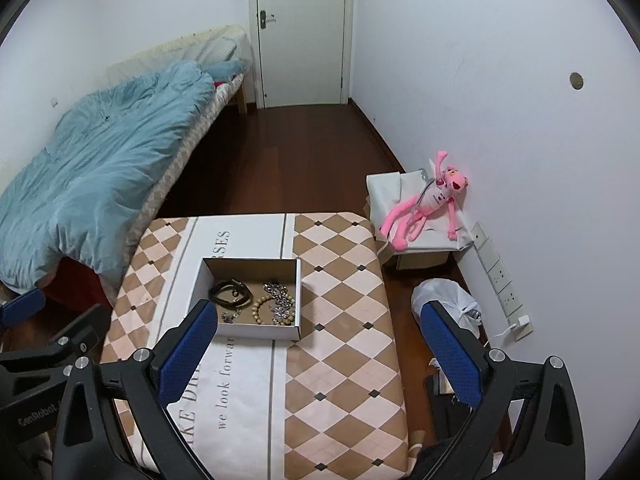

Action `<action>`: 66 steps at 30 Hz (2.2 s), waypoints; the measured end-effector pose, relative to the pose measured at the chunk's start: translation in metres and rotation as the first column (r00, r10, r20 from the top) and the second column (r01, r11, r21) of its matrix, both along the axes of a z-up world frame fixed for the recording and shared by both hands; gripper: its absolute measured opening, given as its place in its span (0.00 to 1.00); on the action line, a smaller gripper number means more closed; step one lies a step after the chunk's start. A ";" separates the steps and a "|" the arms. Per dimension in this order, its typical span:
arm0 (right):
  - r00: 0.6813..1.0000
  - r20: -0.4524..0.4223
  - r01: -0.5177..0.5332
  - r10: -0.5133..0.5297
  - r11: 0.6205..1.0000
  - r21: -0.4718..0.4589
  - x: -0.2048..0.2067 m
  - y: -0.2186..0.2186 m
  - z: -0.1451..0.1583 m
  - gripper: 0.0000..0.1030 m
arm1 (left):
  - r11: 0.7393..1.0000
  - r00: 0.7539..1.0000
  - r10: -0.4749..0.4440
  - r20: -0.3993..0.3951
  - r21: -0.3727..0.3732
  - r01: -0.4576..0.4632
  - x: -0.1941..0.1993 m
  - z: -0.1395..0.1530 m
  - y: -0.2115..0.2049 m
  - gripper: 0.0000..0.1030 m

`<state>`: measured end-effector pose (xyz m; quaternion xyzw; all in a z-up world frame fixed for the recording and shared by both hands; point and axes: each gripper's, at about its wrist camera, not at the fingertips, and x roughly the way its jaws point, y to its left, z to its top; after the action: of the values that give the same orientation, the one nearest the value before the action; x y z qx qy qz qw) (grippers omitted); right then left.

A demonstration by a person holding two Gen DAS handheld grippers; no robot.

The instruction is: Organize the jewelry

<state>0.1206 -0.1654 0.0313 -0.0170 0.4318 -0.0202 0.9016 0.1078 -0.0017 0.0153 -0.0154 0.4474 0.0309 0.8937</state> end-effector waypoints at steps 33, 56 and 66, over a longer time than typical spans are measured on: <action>0.998 -0.059 -0.015 0.014 1.000 -0.019 0.018 0.003 -0.025 1.00 | 1.000 0.999 0.005 -0.035 0.001 -0.005 0.017 -0.015 0.000 0.98; 0.998 -0.055 -0.010 0.009 1.000 -0.018 0.017 0.001 -0.023 1.00 | 1.000 0.999 0.014 -0.029 0.010 -0.013 0.015 -0.015 0.006 0.98; 0.998 -0.060 -0.007 0.006 1.000 -0.021 0.017 -0.001 -0.023 1.00 | 1.000 0.999 0.015 -0.034 0.010 -0.015 0.015 -0.016 0.007 0.99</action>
<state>0.1374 -0.1662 0.0088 -0.0288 0.4582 -0.0213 0.8881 0.1225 0.0054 -0.0002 -0.0140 0.4623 0.0400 0.8857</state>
